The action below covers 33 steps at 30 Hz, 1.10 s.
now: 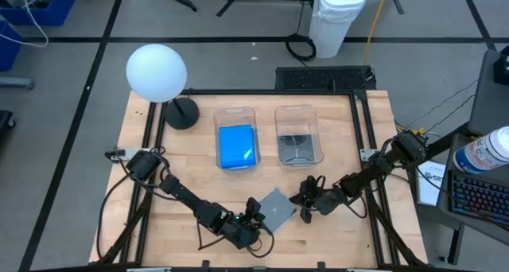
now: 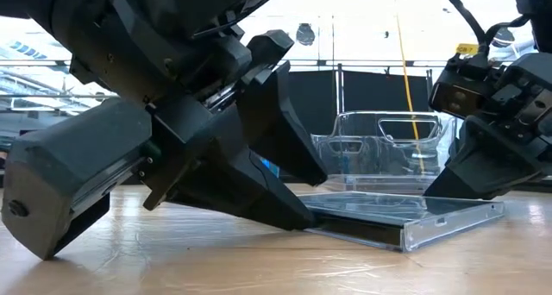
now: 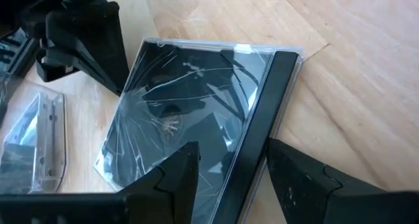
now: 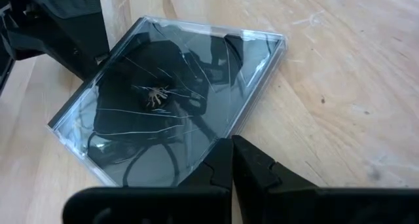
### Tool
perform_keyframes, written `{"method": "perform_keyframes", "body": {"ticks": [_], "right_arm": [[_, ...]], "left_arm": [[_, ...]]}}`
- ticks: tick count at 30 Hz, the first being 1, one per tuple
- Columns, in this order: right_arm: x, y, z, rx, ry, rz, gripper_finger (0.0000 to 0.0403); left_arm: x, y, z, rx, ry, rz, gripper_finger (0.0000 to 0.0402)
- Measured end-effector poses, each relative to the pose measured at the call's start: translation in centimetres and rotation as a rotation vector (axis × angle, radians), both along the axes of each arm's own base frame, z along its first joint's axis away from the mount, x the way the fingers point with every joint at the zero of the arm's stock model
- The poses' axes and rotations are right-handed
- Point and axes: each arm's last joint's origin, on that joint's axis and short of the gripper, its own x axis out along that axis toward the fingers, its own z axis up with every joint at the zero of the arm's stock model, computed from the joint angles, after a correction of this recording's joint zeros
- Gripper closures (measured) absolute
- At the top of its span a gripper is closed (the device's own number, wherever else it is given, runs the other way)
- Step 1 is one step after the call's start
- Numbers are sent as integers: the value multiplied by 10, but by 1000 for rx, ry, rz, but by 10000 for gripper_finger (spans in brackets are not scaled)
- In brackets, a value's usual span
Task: Pick & place jewel cases by type
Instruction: Put the black cd case into the right transparent bin
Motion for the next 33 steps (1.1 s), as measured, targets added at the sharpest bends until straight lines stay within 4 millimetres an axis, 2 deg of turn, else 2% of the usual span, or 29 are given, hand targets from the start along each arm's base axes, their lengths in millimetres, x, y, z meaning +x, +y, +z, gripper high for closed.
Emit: {"method": "perform_keyframes", "body": {"ticks": [25, 33], "right_arm": [[0, 4, 2, -3, -22, 46, 403], [-1, 4, 1, -12, -15, 31, 403]], "left_arm": [[5, -7, 10, 68, -129, -17, 220], [-3, -10, 16, 133, -65, -70, 220]]}}
